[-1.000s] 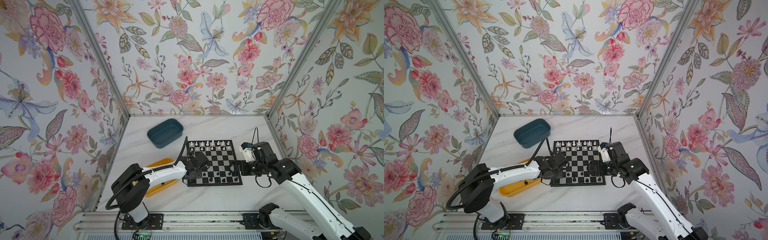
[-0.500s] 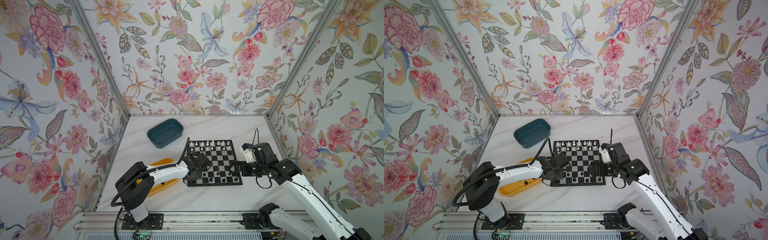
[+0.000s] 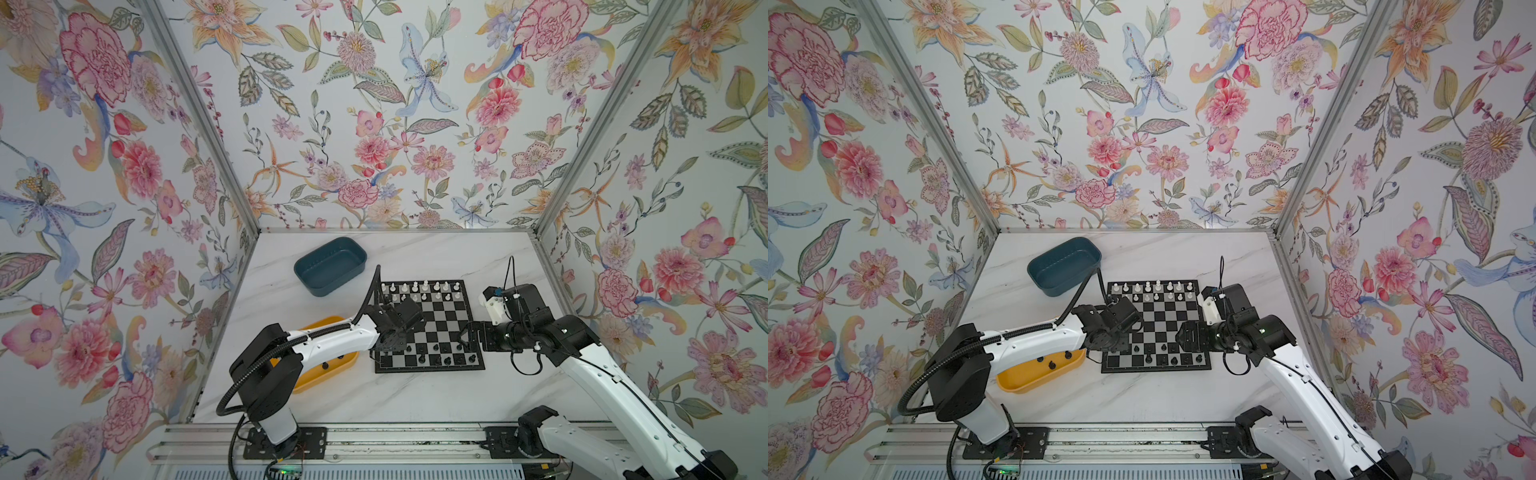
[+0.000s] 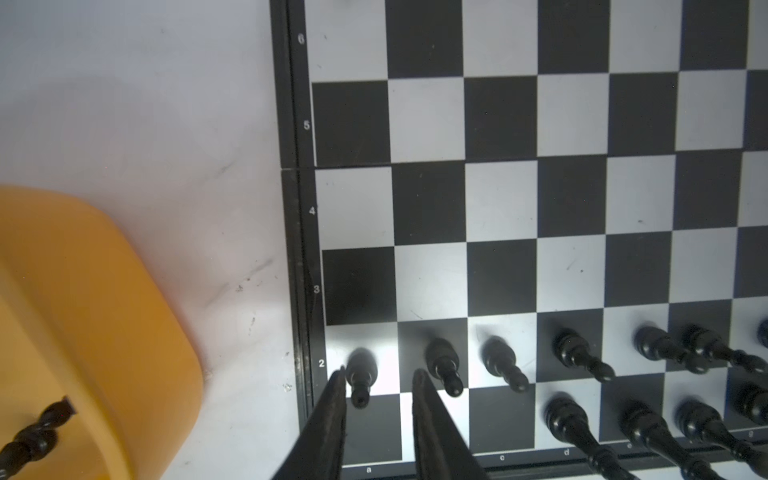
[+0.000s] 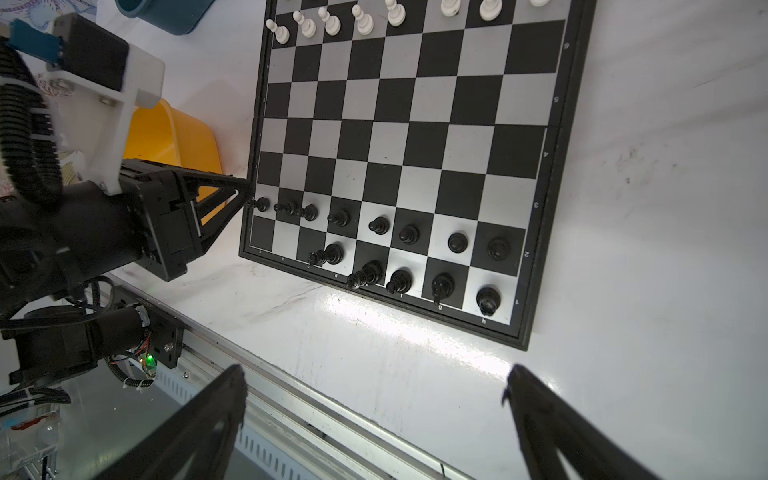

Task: Set up the chess pieces on the board
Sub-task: 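Swing the open left gripper back over the yellow tub, then lower the left gripper into the tub and close on a black piece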

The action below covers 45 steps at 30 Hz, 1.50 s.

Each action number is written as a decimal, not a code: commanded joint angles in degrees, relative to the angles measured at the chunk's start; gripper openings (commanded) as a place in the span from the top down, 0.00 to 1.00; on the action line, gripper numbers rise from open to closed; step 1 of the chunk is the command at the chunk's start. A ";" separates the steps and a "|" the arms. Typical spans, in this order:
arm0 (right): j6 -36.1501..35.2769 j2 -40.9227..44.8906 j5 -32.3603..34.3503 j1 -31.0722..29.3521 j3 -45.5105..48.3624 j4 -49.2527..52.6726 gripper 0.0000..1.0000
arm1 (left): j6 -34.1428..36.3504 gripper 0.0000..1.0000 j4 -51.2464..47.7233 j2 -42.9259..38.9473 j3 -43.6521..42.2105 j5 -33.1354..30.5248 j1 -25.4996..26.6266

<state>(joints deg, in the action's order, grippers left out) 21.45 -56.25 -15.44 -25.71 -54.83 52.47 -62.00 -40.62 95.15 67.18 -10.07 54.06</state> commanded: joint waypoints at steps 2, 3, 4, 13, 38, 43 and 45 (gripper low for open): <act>-0.79 -2.44 -0.47 0.27 -2.95 -0.56 0.01 | 0.05 0.66 -6.46 -7.03 1.85 -5.19 -2.23; -0.82 -3.16 -0.80 0.27 -3.61 -1.02 0.01 | -0.09 0.65 -7.35 -8.81 1.31 -5.87 -2.99; -0.94 -3.98 -0.99 0.23 -4.11 -1.46 0.01 | -0.40 0.64 -8.28 -10.46 0.57 -6.54 -3.63; -2.19 -13.68 -2.97 -1.29 -10.19 -5.01 0.01 | -1.93 0.60 -8.93 -25.64 -12.32 -4.01 -11.89; 1.63 -30.06 1.08 -7.11 -22.91 -6.49 0.01 | 12.39 0.65 3.12 -14.84 -23.12 8.80 -21.60; 2.23 -30.24 2.39 -7.77 -23.31 -6.08 0.01 | 14.05 0.67 4.53 -14.09 -23.63 9.37 -23.08; 2.45 -30.07 2.65 -7.94 -23.33 -5.98 0.01 | 14.56 0.67 4.96 -13.61 -23.28 9.40 -23.31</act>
<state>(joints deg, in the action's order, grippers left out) 22.83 -85.84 -14.39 -33.30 -76.62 45.74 -49.74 -36.69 80.60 44.25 -1.48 31.51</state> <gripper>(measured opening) 0.989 0.330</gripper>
